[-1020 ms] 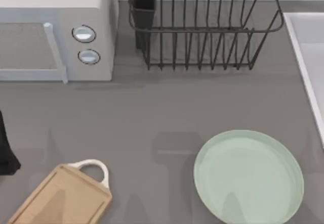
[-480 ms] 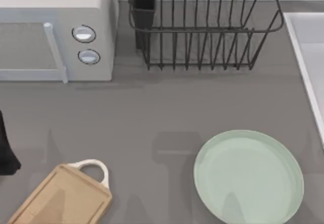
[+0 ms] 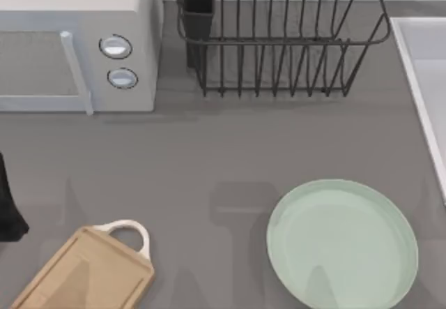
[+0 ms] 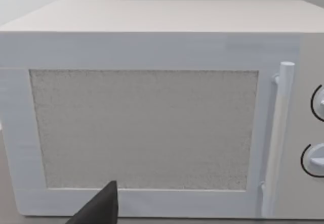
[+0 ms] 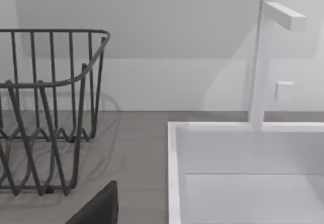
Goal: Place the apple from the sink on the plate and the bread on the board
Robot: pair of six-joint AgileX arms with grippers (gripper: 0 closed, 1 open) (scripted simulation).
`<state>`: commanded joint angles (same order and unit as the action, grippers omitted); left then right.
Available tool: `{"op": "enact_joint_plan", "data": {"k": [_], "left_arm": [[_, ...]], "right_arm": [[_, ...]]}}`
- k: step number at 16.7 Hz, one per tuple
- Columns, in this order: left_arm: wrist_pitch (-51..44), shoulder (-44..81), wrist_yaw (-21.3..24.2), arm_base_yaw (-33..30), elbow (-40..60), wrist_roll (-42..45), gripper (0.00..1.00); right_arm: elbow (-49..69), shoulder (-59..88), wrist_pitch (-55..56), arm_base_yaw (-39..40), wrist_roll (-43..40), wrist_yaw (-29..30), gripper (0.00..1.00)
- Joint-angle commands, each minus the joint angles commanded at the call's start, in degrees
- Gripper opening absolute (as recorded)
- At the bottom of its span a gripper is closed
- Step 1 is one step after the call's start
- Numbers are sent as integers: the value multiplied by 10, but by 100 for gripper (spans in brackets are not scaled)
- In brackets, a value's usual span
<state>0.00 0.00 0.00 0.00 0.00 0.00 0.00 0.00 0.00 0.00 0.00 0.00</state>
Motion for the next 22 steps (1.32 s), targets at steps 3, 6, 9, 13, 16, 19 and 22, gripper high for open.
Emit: {"op": "enact_joint_plan", "data": {"k": [3,6,9,13,16,19,22], "left_arm": [[0,0,0,0,0,0,100],[0,0,0,0,0,0,100],[0,0,0,0,0,0,100],[0,0,0,0,0,0,100],[0,0,0,0,0,0,100],[0,0,0,0,0,0,100],[0,0,0,0,0,0,100]], "right_arm": [[16,18,-11,-4,-4,0,100],[78,90,-54,-22,-21,0,100],[175,215,-121,-49,-47,0,100],[336,435,-233,-93,-89,0,100],[465,619,-322,-129,-123,1,100],[588,800,-407,-163,-156,1,100],[695,959,-482,-193,-185,1,100]]}}
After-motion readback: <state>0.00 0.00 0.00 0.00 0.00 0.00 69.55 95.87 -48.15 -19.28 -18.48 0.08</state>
